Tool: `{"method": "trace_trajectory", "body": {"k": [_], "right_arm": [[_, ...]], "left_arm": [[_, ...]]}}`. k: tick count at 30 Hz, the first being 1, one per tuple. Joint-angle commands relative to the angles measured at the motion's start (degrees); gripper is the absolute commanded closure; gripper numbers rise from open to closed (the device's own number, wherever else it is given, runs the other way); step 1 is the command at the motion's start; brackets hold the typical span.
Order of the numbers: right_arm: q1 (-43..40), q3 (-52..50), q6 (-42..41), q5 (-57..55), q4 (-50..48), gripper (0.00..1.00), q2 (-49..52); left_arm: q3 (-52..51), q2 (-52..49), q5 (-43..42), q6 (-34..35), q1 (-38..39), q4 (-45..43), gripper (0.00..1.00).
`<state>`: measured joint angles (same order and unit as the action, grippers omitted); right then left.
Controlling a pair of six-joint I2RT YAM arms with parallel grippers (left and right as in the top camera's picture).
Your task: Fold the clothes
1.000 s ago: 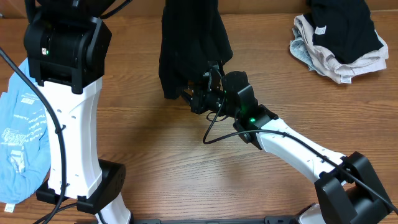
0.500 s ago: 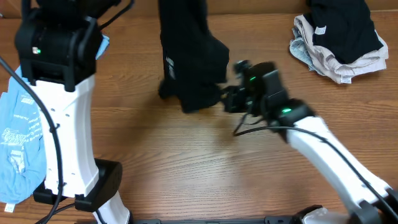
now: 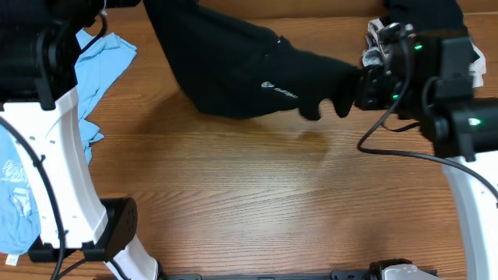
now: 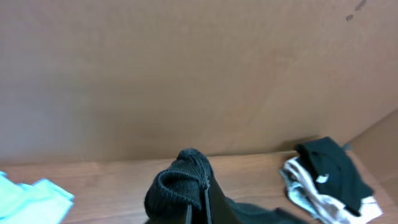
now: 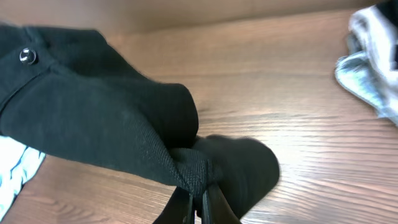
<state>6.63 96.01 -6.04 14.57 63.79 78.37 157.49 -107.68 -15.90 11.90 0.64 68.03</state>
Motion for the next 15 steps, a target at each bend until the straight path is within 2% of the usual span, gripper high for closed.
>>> {"method": "trace_trajectory", "body": {"k": [1,7,15], "right_arm": [[-1.6,7.0,2.2,-1.0,2.0,0.96,-1.2],[-1.6,15.9,3.5,-1.0,8.3,0.96,-1.3],[-1.6,21.5,3.2,-1.1,17.9,0.96,-1.6]], "left_arm": [[1.5,7.4,4.7,-6.0,-0.1,-0.6,0.96],[1.5,15.9,9.6,-7.2,-0.1,-0.5,0.96],[1.5,21.2,18.0,-8.3,-0.1,2.2,0.96]]}}
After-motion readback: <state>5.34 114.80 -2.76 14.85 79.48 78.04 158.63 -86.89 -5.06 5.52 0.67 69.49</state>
